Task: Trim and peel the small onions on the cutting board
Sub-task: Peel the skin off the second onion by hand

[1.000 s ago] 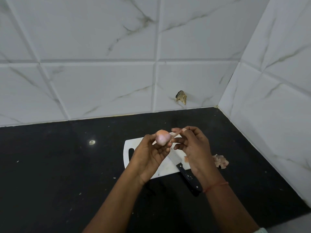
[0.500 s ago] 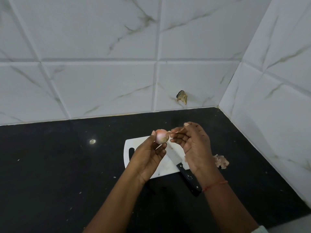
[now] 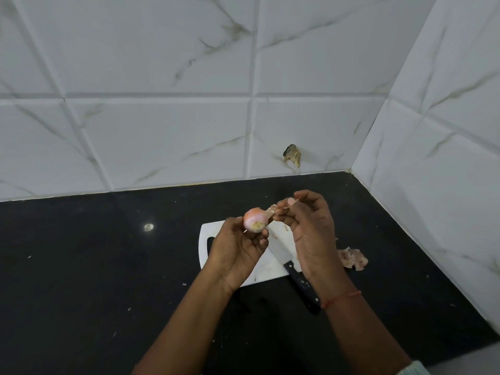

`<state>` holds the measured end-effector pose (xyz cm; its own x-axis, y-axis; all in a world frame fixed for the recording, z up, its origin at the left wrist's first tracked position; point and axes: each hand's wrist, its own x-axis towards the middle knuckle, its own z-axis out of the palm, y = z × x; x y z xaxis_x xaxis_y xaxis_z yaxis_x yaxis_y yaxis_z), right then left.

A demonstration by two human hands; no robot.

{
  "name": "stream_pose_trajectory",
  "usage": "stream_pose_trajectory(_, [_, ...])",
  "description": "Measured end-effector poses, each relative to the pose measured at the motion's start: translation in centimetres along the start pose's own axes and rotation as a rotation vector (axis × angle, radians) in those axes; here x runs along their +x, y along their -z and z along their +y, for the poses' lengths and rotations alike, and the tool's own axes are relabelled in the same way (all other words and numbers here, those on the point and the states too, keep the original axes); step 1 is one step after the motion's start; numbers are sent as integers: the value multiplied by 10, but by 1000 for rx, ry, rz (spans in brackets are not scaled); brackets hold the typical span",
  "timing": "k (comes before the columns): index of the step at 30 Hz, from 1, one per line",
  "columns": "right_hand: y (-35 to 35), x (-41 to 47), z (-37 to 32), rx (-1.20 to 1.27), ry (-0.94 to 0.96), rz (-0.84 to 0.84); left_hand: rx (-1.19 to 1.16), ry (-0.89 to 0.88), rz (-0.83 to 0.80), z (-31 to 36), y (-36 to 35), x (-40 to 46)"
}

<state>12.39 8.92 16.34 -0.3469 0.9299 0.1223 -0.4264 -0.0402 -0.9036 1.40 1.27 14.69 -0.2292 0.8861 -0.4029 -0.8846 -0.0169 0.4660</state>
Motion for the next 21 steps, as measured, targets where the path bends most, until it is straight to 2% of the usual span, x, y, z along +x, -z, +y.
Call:
stream_pose_trajectory(6, [2, -4, 6, -273, 149, -83, 25, -52, 14, -2, 2, 4])
stream_pose_trajectory(11, [4, -3, 5, -357, 212, -82, -24, -62, 15, 2, 4, 3])
stream_pose_trajectory(17, [3, -8, 11, -782, 342, -234, 110, -163, -39, 2, 4, 1])
stream_pose_trajectory(19, [0, -10, 16, -834, 349, -254, 155, -191, -65, 2, 3, -2])
stream_pose_trajectory(21, [-3, -12, 18, -843, 403, -206, 178, -206, -54, 1, 2, -4])
